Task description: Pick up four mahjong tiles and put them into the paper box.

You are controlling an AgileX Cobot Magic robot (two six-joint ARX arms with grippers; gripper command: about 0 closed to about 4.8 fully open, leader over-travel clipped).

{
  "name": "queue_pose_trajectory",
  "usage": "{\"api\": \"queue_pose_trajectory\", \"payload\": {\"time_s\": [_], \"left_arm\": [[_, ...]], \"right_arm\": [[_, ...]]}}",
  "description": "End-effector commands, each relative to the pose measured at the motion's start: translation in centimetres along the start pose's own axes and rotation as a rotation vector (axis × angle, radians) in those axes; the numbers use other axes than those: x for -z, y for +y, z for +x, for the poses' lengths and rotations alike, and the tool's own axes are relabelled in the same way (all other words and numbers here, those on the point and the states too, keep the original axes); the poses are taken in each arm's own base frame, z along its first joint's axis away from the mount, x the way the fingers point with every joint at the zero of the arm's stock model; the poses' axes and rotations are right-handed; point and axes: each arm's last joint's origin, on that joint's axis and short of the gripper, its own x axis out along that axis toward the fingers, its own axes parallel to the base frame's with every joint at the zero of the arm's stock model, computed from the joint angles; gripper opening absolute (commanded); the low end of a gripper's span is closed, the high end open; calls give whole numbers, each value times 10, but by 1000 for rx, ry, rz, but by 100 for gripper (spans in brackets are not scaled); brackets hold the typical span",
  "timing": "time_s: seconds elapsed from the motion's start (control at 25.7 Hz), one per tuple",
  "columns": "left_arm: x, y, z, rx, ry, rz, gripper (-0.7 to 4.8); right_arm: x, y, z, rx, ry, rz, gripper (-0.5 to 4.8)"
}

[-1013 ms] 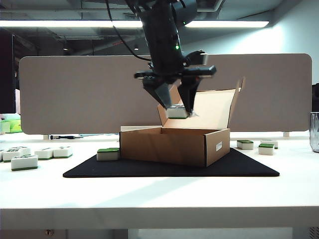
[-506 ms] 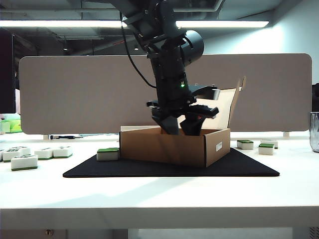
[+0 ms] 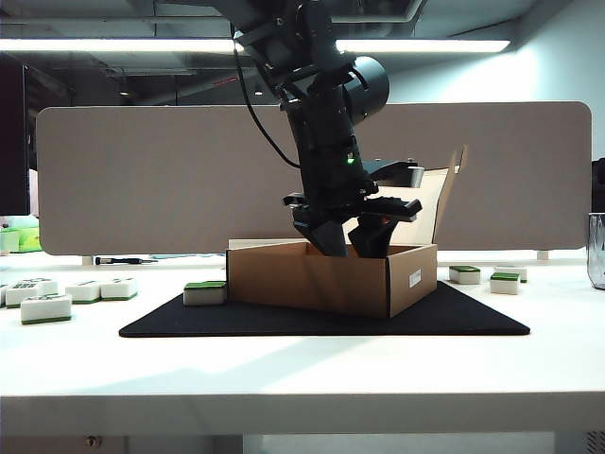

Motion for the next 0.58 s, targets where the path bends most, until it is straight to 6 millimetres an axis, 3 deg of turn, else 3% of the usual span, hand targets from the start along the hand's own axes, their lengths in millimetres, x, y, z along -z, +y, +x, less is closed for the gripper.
{"api": "queue_pose_trajectory", "payload": {"time_s": [0.04, 0.23, 0.35, 0.43, 0.51, 0.58], "left_arm": [[-2, -1, -3, 7, -8, 2, 310], [-3, 0, -6, -3, -13, 2, 309], [-10, 3, -24, -35, 1, 2, 309], [-16, 6, -42, -76, 7, 2, 309], [-21, 20, -81, -121, -35, -18, 309], [-19, 31, -101, -138, -55, -7, 308]], "right_arm": [[0, 1, -2, -3, -26, -19, -1], [0, 1, -2, -3, -26, -19, -1], [0, 1, -2, -3, -26, -19, -1], [0, 1, -2, -3, -26, -19, -1], [0, 1, -2, -3, -26, -19, -1], [0, 1, -2, -2, -26, -19, -1]]}}
